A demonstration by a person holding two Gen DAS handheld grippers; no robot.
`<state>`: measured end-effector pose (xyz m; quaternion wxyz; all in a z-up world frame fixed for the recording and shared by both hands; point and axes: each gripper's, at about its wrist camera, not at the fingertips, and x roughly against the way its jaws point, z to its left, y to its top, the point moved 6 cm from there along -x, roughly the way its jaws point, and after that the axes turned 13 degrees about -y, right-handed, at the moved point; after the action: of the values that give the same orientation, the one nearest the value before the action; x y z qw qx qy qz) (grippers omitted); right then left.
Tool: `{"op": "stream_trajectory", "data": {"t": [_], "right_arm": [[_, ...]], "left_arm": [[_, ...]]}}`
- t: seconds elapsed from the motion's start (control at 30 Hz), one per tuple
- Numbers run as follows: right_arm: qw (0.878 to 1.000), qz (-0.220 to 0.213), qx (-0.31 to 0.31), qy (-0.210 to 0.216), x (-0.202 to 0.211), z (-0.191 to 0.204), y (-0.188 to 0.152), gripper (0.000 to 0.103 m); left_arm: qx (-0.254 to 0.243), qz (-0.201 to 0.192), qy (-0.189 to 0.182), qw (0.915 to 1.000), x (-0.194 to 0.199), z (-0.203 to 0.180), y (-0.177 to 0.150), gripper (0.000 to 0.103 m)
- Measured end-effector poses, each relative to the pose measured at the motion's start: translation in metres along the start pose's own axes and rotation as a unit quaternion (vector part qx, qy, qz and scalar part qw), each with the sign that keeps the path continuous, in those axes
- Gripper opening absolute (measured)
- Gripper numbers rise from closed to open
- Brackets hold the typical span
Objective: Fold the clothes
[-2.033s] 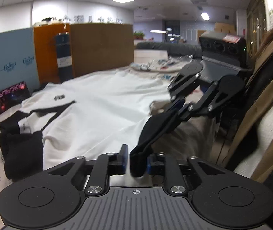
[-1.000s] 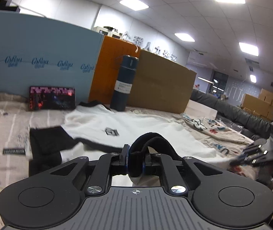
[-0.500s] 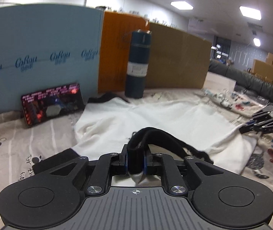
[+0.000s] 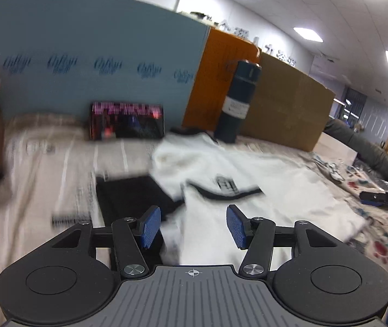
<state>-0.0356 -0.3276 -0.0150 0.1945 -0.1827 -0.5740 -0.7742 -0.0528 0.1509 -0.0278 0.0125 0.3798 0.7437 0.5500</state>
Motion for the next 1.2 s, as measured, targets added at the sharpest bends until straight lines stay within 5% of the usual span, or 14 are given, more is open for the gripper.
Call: {"op": "stream_trajectory", "data": {"t": [0.3, 0.43, 0.57, 0.6, 0.63, 0.7, 0.77, 0.87, 1.03, 1.2], "right_arm": [[0.984, 0.085, -0.158, 0.008, 0.027, -0.003, -0.034, 0.073], [0.97, 0.13, -0.204, 0.031, 0.017, 0.0, -0.047, 0.072], [0.967, 0.117, -0.226, 0.024, 0.006, 0.002, -0.045, 0.069], [0.967, 0.111, -0.229, 0.018, 0.003, 0.002, -0.044, 0.068], [0.969, 0.104, -0.225, 0.009, 0.0, 0.004, -0.043, 0.066], [0.974, 0.089, -0.205, -0.019, -0.005, 0.01, -0.041, 0.061], [0.98, 0.074, -0.174, -0.054, -0.008, 0.017, -0.041, 0.044], [0.985, 0.053, -0.136, -0.092, -0.01, 0.022, -0.043, 0.015], [0.983, 0.037, -0.178, -0.036, 0.002, 0.011, -0.029, 0.01], [0.984, 0.023, -0.164, -0.062, 0.011, 0.005, -0.023, 0.004]], "left_arm": [[0.063, 0.008, -0.019, 0.9978, 0.016, -0.011, -0.041, 0.052], [0.063, -0.008, -0.063, 0.996, 0.014, -0.011, -0.043, 0.053], [0.082, -0.027, -0.097, 0.9915, 0.014, -0.008, -0.042, 0.049], [0.083, -0.03, -0.103, 0.9908, 0.014, -0.008, -0.042, 0.041], [0.079, -0.031, -0.104, 0.991, 0.014, -0.009, -0.042, 0.028], [0.074, -0.032, -0.094, 0.9923, 0.014, -0.009, -0.043, 0.019], [0.069, -0.034, -0.087, 0.9932, 0.014, -0.01, -0.044, 0.004], [0.056, -0.059, -0.063, 0.9947, 0.022, -0.01, -0.038, 0.003], [0.006, -0.095, -0.049, 0.9942, 0.047, -0.016, -0.013, 0.002], [-0.022, -0.028, -0.045, 0.9983, 0.045, -0.026, -0.027, 0.002]]}}
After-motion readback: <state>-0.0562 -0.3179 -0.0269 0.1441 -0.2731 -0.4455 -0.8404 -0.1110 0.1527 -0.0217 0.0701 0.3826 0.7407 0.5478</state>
